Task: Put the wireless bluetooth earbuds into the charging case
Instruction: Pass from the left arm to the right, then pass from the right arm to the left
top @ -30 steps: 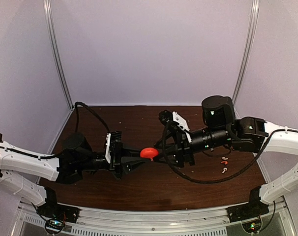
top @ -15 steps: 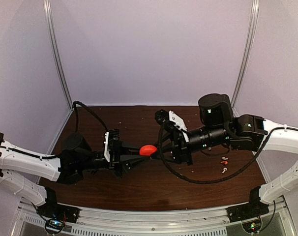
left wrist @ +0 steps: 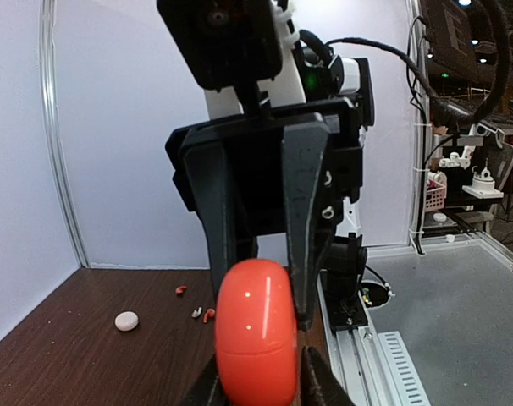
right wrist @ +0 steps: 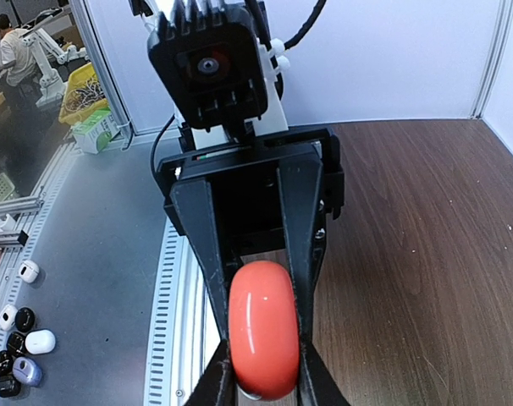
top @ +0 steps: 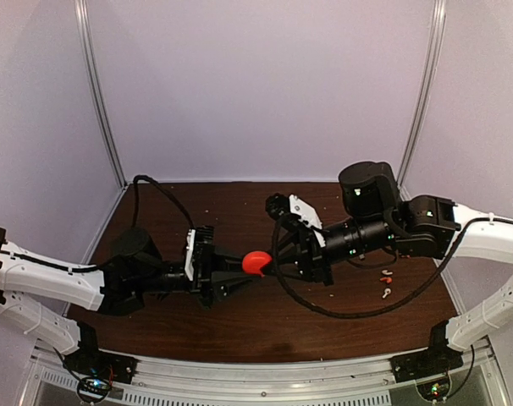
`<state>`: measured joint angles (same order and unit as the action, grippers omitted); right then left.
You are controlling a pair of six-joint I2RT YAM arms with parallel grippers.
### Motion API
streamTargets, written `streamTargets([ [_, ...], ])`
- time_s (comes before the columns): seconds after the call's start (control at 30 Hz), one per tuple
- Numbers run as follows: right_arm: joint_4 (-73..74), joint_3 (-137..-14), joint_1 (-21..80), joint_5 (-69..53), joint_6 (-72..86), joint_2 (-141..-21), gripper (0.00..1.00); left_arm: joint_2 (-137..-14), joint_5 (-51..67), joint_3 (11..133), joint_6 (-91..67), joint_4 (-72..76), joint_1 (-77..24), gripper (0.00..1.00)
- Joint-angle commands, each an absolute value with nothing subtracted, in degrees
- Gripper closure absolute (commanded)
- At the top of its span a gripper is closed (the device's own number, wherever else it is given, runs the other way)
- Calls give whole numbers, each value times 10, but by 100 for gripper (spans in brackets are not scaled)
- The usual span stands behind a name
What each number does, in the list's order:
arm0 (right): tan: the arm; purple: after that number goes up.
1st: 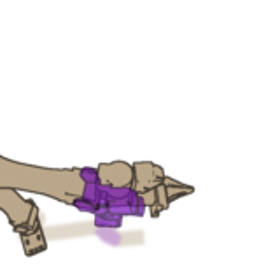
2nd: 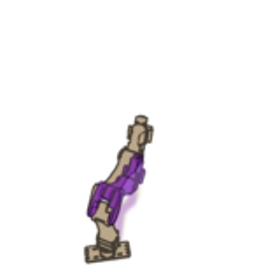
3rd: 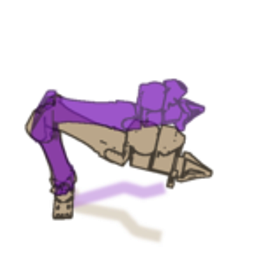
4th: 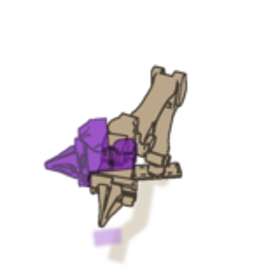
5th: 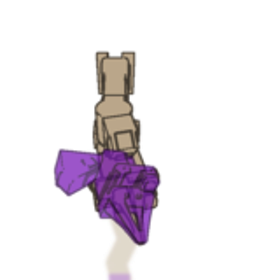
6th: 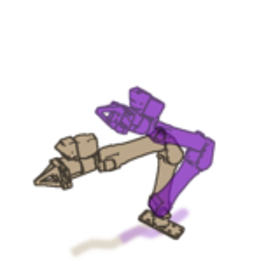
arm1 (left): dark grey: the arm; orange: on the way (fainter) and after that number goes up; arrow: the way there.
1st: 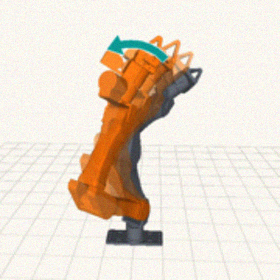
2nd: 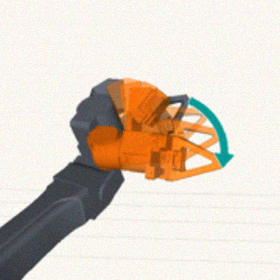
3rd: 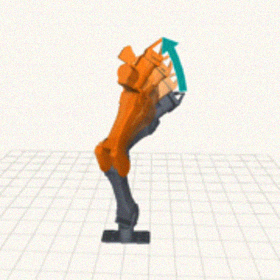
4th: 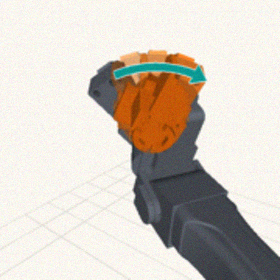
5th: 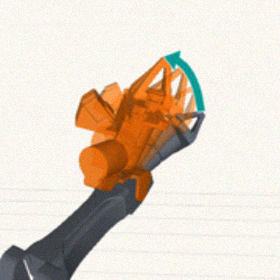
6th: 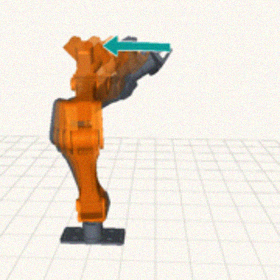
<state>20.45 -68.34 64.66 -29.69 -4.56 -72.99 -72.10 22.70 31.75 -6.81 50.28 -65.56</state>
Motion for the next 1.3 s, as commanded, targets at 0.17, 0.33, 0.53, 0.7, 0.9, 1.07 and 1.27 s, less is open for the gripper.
streamTargets([
  [0.17,223,-709,650,-283,-42,-736,95,-722,219,350,-25,437,-656,71],
  [0.33,228,-710,650,-283,-42,-741,95,-729,221,356,-28,445,-656,70],
  [0.53,225,-706,651,-281,-41,-742,95,-741,220,364,-32,449,-656,70],
  [0.7,224,-705,651,-280,-39,-743,95,-740,220,359,-35,462,-656,85],
  [0.9,206,-696,651,-284,-31,-733,66,-732,215,344,-35,474,-656,100],
  [1.07,163,-687,651,-289,0,-730,45,-722,226,327,-45,495,-656,100],
  [1.27,151,-692,654,-264,52,-741,44,-694,222,314,-41,501,-669,100],
])
